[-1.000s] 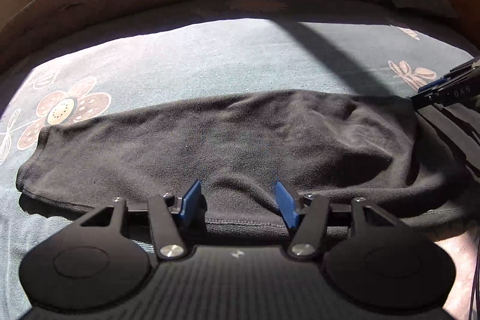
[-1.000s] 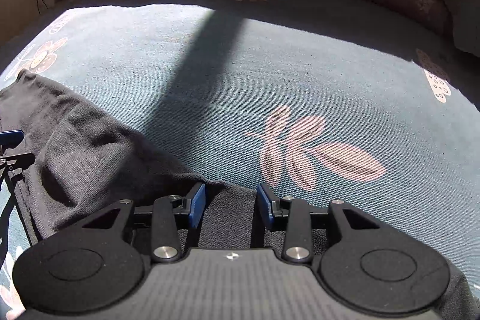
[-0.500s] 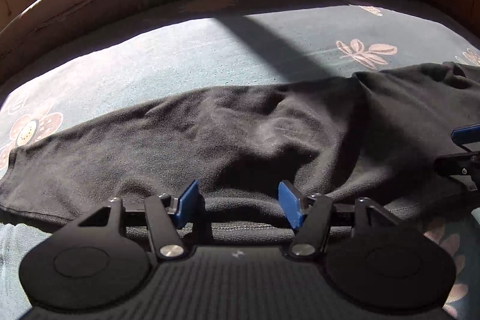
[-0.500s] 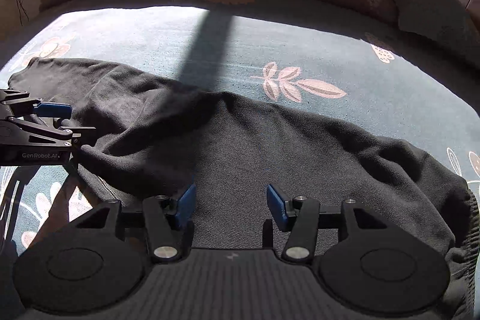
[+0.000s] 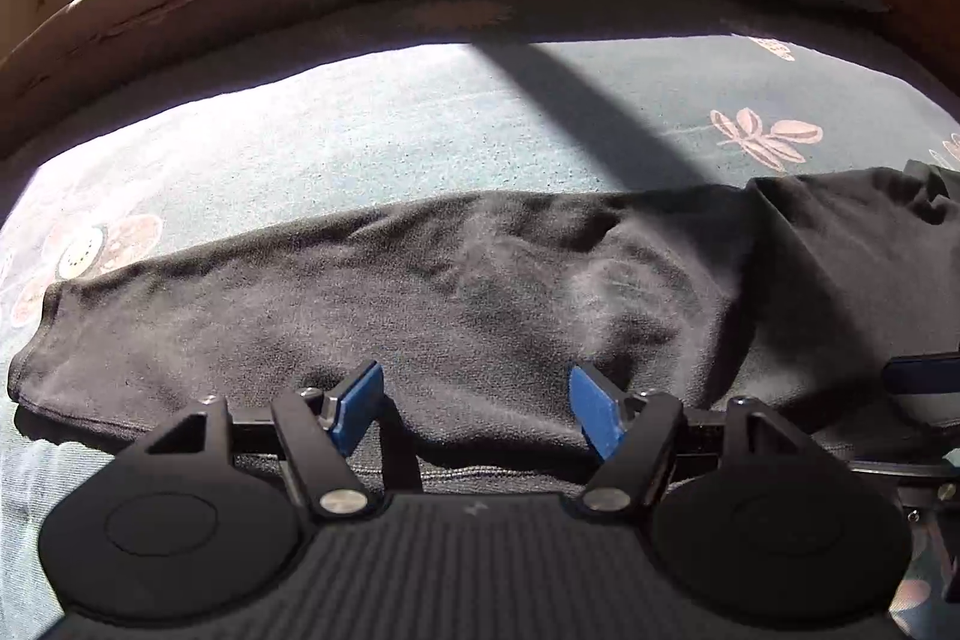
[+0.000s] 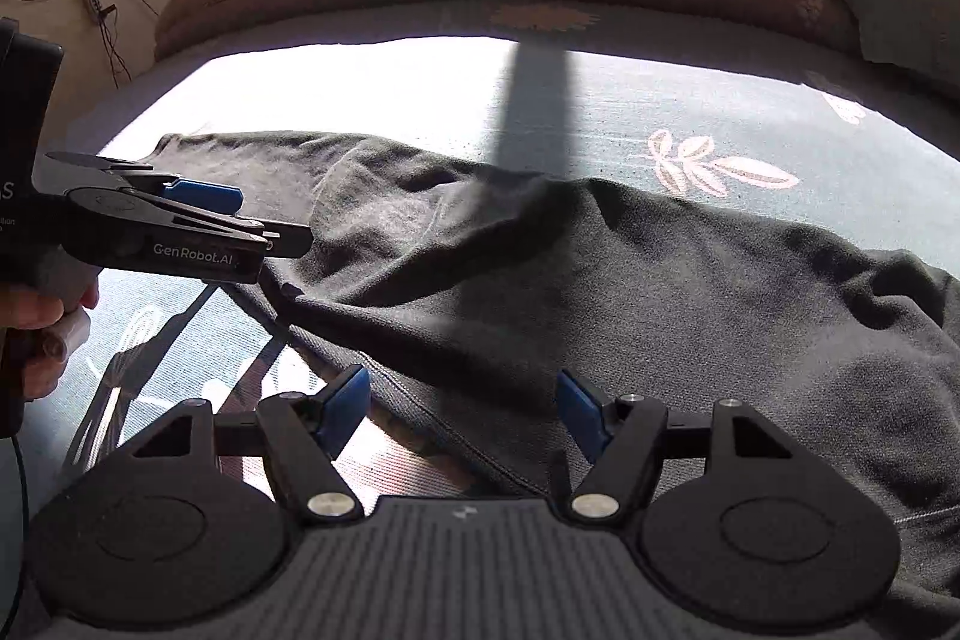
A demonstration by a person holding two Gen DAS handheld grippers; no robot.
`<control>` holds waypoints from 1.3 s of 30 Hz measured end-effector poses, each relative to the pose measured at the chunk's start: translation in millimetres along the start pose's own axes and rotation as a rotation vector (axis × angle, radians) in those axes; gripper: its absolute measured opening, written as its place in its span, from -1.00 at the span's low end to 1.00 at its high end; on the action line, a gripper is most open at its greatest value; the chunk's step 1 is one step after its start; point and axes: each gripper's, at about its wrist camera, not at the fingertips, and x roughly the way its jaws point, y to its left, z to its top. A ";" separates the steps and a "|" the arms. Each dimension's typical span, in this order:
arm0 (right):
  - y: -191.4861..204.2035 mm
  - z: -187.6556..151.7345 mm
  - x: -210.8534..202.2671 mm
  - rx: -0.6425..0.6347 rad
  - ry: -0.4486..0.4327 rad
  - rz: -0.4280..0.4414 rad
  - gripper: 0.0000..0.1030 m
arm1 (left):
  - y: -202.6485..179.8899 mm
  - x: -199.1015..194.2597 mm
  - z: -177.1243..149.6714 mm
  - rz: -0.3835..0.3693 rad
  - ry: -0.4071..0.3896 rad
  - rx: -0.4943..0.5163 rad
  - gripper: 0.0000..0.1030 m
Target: Fold clothes
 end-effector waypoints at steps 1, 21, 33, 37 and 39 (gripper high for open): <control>1.9 -2.5 6.3 0.024 0.034 0.022 0.44 | 2.5 -0.6 -4.5 -0.005 0.008 -0.011 0.40; -190.9 27.0 -142.4 0.075 -0.184 -0.221 0.70 | -110.6 -41.5 26.8 -0.291 -0.031 0.067 0.49; -338.1 23.5 -75.0 0.196 -0.161 -0.093 0.20 | -159.8 8.4 22.2 -0.335 0.060 0.011 0.49; -327.2 23.8 -50.3 0.077 -0.141 -0.045 0.21 | -160.8 6.7 18.0 -0.331 0.047 0.037 0.52; -318.4 19.5 -37.8 0.017 -0.103 -0.056 0.26 | -161.1 7.1 18.1 -0.335 0.047 0.044 0.56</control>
